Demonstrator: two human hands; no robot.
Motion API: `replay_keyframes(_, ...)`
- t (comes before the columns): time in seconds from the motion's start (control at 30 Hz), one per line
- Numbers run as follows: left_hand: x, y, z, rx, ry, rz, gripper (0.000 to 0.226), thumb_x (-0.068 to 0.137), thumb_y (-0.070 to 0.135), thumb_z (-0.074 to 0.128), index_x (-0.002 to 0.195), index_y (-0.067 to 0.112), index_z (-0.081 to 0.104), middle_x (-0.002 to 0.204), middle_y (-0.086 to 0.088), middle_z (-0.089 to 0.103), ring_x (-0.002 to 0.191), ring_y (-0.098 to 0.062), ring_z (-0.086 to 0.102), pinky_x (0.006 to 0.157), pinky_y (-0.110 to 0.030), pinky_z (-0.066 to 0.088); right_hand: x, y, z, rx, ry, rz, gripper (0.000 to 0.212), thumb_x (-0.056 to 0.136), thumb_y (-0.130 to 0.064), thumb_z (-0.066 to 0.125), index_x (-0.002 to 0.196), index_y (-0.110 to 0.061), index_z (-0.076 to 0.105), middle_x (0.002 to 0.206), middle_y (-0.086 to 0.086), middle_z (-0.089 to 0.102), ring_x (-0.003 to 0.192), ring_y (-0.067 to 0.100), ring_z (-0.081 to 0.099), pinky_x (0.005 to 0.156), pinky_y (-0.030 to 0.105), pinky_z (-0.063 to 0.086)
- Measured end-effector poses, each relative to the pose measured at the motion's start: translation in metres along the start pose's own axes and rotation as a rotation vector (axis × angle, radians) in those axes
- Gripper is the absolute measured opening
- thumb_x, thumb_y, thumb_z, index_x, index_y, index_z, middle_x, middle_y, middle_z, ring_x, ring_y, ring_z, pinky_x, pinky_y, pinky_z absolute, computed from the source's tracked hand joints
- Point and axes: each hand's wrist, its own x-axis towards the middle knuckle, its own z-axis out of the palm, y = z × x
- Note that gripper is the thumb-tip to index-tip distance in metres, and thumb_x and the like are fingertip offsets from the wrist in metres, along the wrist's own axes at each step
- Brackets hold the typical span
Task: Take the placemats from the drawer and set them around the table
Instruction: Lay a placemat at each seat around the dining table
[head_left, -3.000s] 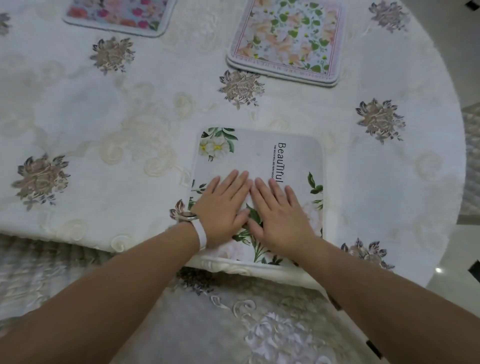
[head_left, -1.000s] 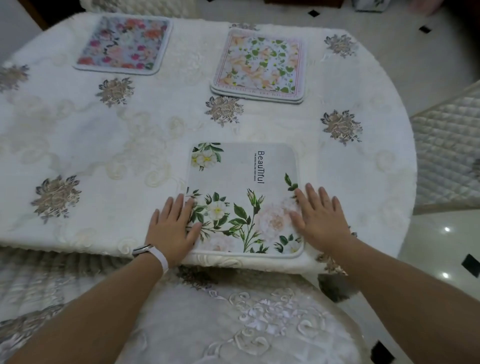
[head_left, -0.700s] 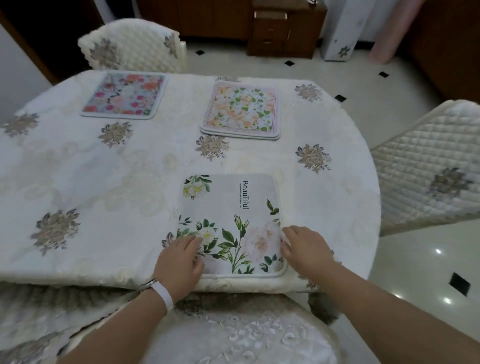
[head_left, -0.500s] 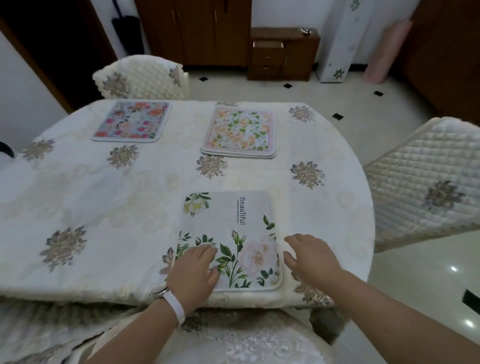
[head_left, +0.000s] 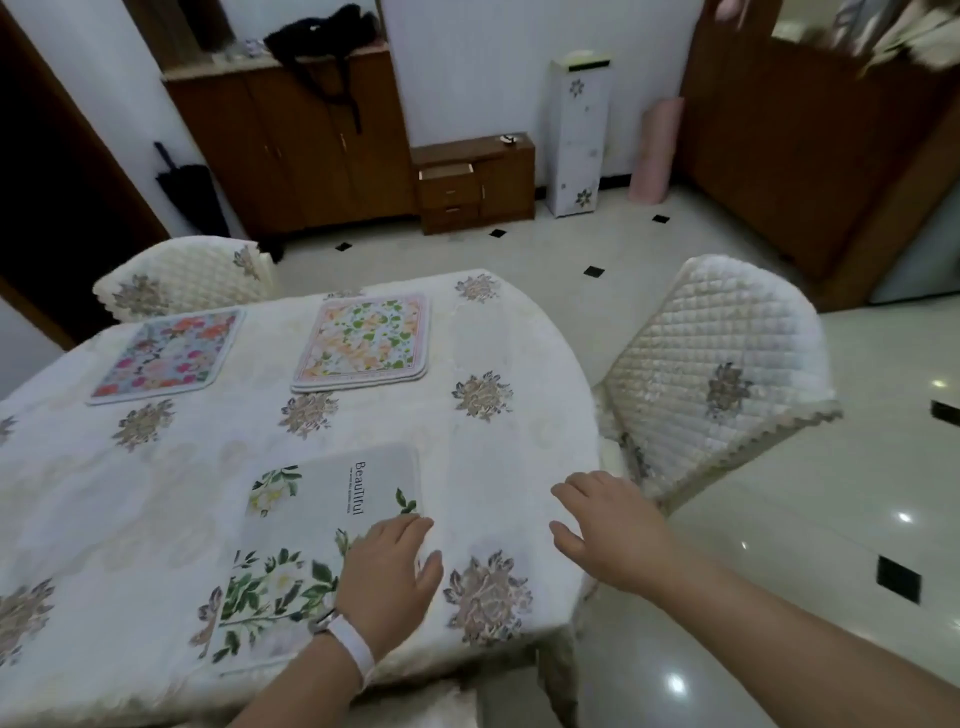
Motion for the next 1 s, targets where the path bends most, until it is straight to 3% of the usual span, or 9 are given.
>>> replay_keyframes(0.07,0.014,0.041,0.006,0.011,0.011,0.045,0.045,0.084,0.043,0.045,0.108,0.016,0.072,0.106,-0.001,0.073,0.094,-0.023,0.069,0.076,-0.038,0.057,-0.019,0.035,-0.009,0.018,0.011,0.039,0.051,0.091,-0.051,0.029,0.123,-0.022,0.055,0.118,-0.003,0.058,0.108,0.021,0.052,0.088,0.037,0.042)
replay_keyframes(0.17,0.034,0.101,0.017,0.010,0.020,0.093,0.046,0.086,0.045,0.044,0.112,0.017,0.071,0.112,-0.001,0.072,0.099,-0.022,0.067,0.080,-0.038,0.057,-0.043,0.085,-0.020,0.020,0.008,0.074,0.057,0.084,-0.053,0.021,0.119,-0.022,0.055,0.117,-0.002,0.057,0.110,0.023,0.051,0.089,0.037,0.040)
replay_keyframes(0.3,0.062,0.174,0.031,-0.011,0.031,0.174,0.047,0.086,0.046,0.044,0.114,0.017,0.070,0.115,-0.002,0.071,0.103,-0.025,0.066,0.083,-0.039,0.055,-0.063,0.145,-0.036,-0.016,0.031,0.082,0.045,0.093,-0.050,0.037,0.123,-0.021,0.054,0.117,0.000,0.057,0.110,0.023,0.051,0.091,0.038,0.041)
replay_keyframes(0.37,0.074,0.205,0.034,-0.021,0.037,0.211,0.047,0.086,0.045,0.045,0.112,0.016,0.071,0.113,-0.003,0.071,0.101,-0.026,0.067,0.081,-0.039,0.055,-0.071,0.171,-0.044,-0.027,0.045,0.091,0.049,0.091,-0.051,0.031,0.123,-0.022,0.054,0.118,-0.001,0.058,0.108,0.023,0.052,0.091,0.039,0.042)
replay_keyframes(0.43,0.087,0.232,0.036,-0.021,0.040,0.250,0.045,0.086,0.045,0.046,0.111,0.017,0.071,0.113,-0.004,0.071,0.101,-0.026,0.067,0.080,-0.039,0.055,-0.080,0.193,-0.050,-0.029,0.054,0.102,0.056,0.087,-0.053,0.025,0.125,-0.023,0.053,0.119,-0.002,0.058,0.109,0.023,0.052,0.091,0.039,0.041)
replay_keyframes(0.6,0.122,0.287,0.049,0.009,0.036,0.388,0.041,0.086,0.042,0.048,0.111,0.018,0.071,0.112,-0.004,0.070,0.100,-0.026,0.066,0.080,-0.039,0.055,-0.107,0.242,-0.056,-0.004,0.108,0.145,0.046,0.089,-0.049,0.036,0.118,-0.023,0.060,0.112,0.000,0.060,0.106,0.025,0.052,0.089,0.041,0.044)
replay_keyframes(0.8,0.180,0.346,0.076,-0.012,0.008,0.545,0.038,0.088,0.041,0.049,0.115,0.021,0.068,0.119,-0.001,0.067,0.105,-0.025,0.063,0.085,-0.039,0.052,-0.108,0.304,-0.065,0.018,0.179,0.259,0.046,0.085,-0.048,0.038,0.108,-0.019,0.065,0.105,0.002,0.065,0.098,0.026,0.058,0.081,0.041,0.049)
replay_keyframes(1.0,0.270,0.415,0.114,-0.123,0.029,0.643,0.034,0.088,0.039,0.051,0.110,0.021,0.070,0.117,-0.002,0.068,0.102,-0.025,0.064,0.082,-0.039,0.053,-0.087,0.397,-0.076,-0.014,0.150,0.349,0.048,0.087,-0.049,0.038,0.110,-0.019,0.067,0.106,0.003,0.066,0.099,0.026,0.060,0.084,0.041,0.050)
